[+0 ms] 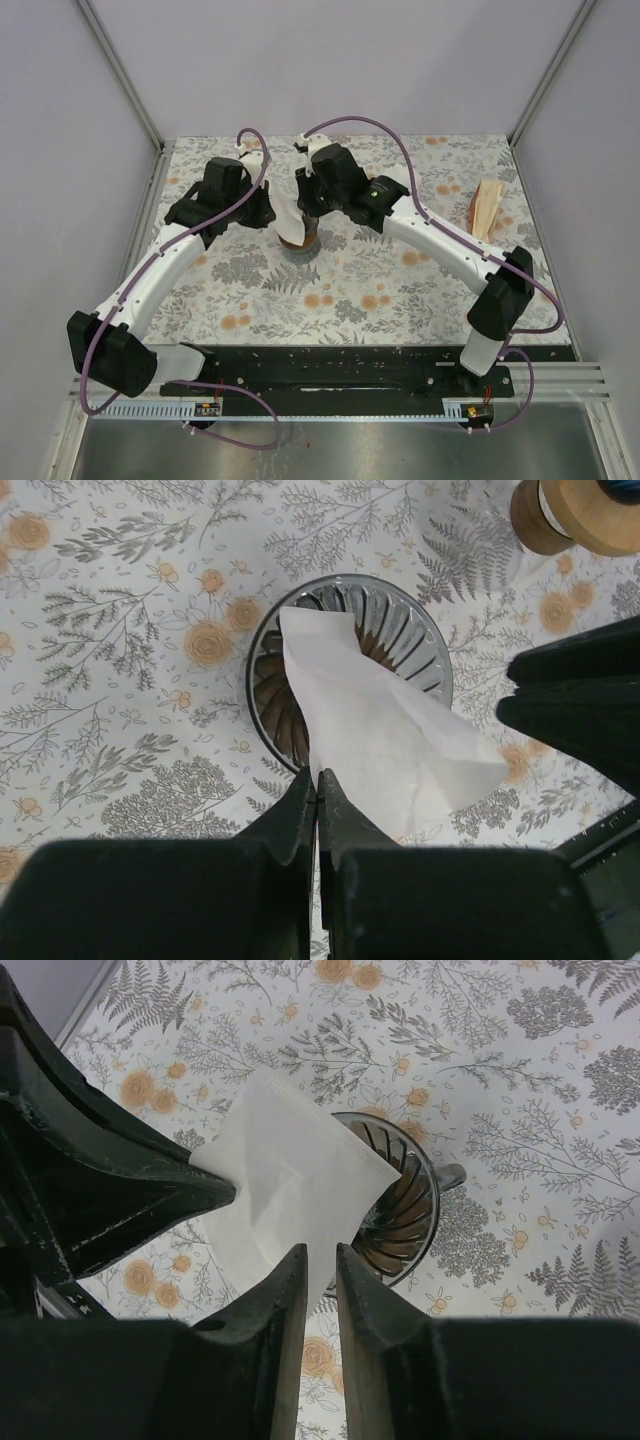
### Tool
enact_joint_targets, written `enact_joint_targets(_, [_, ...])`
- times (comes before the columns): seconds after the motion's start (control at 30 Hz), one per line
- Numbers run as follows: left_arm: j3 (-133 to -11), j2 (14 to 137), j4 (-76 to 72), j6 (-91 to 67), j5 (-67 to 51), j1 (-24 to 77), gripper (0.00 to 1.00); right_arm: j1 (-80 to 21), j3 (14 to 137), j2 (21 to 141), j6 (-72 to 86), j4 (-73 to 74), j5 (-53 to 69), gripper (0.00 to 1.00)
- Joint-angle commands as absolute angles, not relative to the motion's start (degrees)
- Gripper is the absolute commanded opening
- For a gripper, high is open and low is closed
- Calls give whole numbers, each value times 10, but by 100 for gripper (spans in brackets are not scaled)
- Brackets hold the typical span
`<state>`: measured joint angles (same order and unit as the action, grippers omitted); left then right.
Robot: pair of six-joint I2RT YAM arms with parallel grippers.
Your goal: Place the coffee filter in the dripper
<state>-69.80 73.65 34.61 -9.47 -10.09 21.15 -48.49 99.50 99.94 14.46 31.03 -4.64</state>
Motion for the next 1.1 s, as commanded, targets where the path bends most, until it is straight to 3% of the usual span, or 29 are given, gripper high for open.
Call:
enact_joint_targets(0.0, [-736, 731, 348, -98, -141, 214, 0, -487, 987, 1007, 116, 257, -21, 29])
enact_joint_targets(0.4, [-753, 750, 353, -97, -112, 214, 0, -488, 897, 929, 93, 136, 66, 61])
enact_joint_targets(0.63, [-757, 751, 358, -102, -115, 214, 0, -493, 894, 957, 86, 136, 67, 64])
enact_joint_targets(0.9, [-757, 750, 367, -98, -124, 214, 0, -495, 925, 994, 74, 181, -25, 46])
enact_joint_targets(1.07, [-755, 761, 374, -86, -124, 214, 0, -495, 932, 991, 72, 194, -76, 18])
